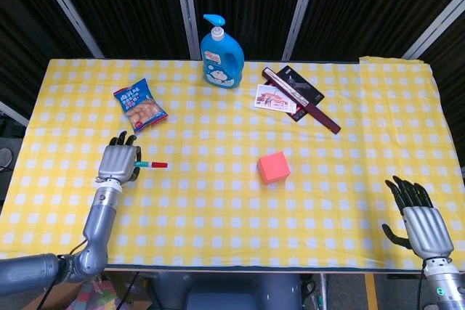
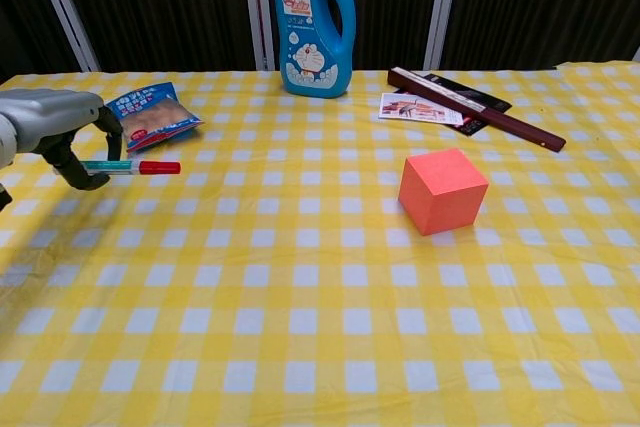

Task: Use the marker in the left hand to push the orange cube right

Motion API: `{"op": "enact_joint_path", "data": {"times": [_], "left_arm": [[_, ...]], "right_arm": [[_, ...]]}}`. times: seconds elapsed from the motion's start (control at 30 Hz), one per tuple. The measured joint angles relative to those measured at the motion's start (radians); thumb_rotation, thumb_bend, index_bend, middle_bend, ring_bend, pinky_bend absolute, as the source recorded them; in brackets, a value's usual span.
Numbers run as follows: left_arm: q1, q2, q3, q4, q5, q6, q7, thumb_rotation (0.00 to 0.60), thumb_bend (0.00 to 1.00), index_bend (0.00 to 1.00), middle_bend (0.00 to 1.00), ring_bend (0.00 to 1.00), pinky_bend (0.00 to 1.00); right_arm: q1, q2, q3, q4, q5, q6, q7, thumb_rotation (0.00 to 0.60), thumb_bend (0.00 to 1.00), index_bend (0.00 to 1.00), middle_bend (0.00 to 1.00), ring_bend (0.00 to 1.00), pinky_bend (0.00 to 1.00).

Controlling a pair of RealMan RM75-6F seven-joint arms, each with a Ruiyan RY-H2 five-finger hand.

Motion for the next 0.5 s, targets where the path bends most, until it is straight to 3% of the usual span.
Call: {"op": "enact_joint_path", "data": {"times": [0.27,0.5], "left_arm": [[0.033,0.008,0.040,0.081,0.025,-0.034,-0.083,0.600,0.43,0.53,0.13,0.03,0.14],[0.038,-0.028,0.044,0.166,0.049,-0.058,-0.148,0.600,0.38,0.48,0.11,0.03,0.13]], "right_arm": [[0.001,-0.003,0.000,0.002,0.000,-0.001,-0.003,0.600,0.38,0.00,0.00,0.00,0.00],[0.002,-0.002,-0.001,0.003,-0.003,-0.001,-0.005,0.600,0.38,0.00,0.00,0.00,0.00]]}}
